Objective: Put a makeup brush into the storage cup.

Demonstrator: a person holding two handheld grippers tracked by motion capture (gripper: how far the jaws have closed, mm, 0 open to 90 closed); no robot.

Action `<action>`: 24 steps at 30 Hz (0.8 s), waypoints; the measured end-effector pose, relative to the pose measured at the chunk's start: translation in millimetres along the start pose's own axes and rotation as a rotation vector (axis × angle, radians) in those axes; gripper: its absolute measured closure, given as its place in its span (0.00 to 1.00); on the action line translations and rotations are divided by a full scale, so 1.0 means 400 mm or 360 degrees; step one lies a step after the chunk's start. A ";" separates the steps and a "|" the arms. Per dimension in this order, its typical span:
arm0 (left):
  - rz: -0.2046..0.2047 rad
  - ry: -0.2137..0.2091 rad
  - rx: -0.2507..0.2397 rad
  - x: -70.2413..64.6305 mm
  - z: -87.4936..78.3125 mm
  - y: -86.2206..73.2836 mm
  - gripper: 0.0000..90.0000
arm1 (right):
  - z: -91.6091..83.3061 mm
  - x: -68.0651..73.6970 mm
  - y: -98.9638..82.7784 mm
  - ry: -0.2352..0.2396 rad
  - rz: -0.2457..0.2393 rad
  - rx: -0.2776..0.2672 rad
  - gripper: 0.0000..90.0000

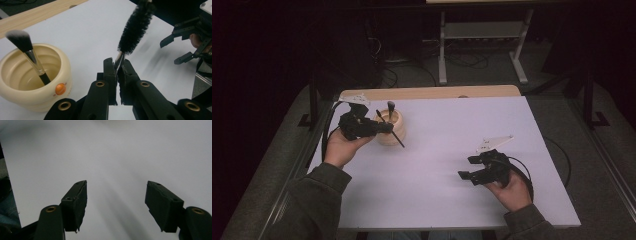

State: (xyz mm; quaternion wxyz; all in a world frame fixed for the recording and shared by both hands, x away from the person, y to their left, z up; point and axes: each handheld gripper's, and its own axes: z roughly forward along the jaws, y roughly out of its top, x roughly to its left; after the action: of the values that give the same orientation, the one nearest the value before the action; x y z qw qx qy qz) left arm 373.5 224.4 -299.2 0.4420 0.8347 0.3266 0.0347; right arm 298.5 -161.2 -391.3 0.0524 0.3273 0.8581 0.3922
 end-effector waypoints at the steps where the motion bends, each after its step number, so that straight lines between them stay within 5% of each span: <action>1: 0.0001 0.0006 -0.0002 0.001 -0.001 0.002 0.94 | -0.001 0.000 -0.001 -0.0003 0.0004 0.0002 0.36; 24: -0.0020 0.0074 -0.0003 0.044 -0.051 0.078 0.94 | -0.023 -0.014 -0.010 -0.0042 0.0015 -0.0054 0.33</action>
State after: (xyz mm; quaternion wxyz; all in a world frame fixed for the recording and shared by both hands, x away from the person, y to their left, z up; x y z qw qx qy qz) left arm 396.3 236.7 -267.1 0.4354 0.8312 0.3419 0.0517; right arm 297.8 -172.4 -388.6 0.0673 0.3355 0.8490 0.4027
